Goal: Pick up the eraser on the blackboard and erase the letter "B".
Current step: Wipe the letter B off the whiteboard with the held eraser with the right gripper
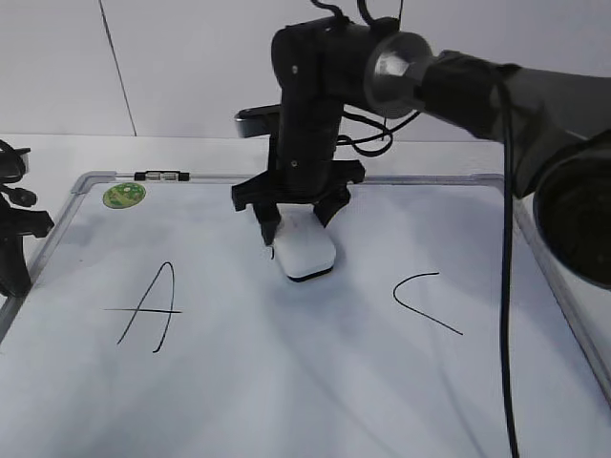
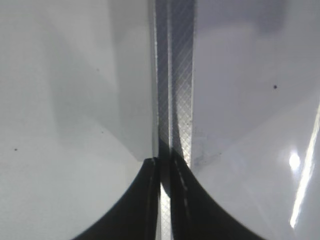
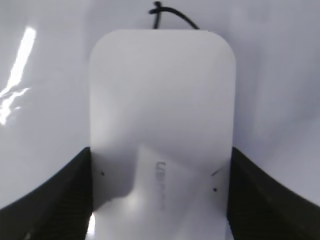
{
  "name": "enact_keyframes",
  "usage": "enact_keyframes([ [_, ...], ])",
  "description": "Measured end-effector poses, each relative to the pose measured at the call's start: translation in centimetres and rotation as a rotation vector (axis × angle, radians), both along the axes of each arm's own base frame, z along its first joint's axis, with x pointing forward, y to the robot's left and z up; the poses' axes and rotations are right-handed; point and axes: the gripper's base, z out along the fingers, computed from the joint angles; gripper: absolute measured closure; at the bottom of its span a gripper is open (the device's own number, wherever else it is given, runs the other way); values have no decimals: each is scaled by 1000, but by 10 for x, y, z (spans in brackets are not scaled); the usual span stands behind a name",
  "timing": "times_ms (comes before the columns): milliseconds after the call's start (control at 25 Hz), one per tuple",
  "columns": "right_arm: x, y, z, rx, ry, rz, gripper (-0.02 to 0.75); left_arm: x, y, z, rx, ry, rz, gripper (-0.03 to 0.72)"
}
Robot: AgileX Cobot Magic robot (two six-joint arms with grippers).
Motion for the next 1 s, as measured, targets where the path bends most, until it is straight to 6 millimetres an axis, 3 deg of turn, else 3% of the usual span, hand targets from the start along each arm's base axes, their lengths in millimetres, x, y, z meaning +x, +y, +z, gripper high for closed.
enact_keyframes([
  [280,-27,51,0,22,-29,111,188,0,0,0,0,0,0,662],
  [440,-28,57,0,23,-36,116,188,0,0,0,2,0,-1,662],
  [720,-11,39,0,48,-29,46,188,1,0,0,3,-9,0,662],
  [1000,27,-10,0,65,-54,-82,188,1,0,0,3,-9,0,662],
])
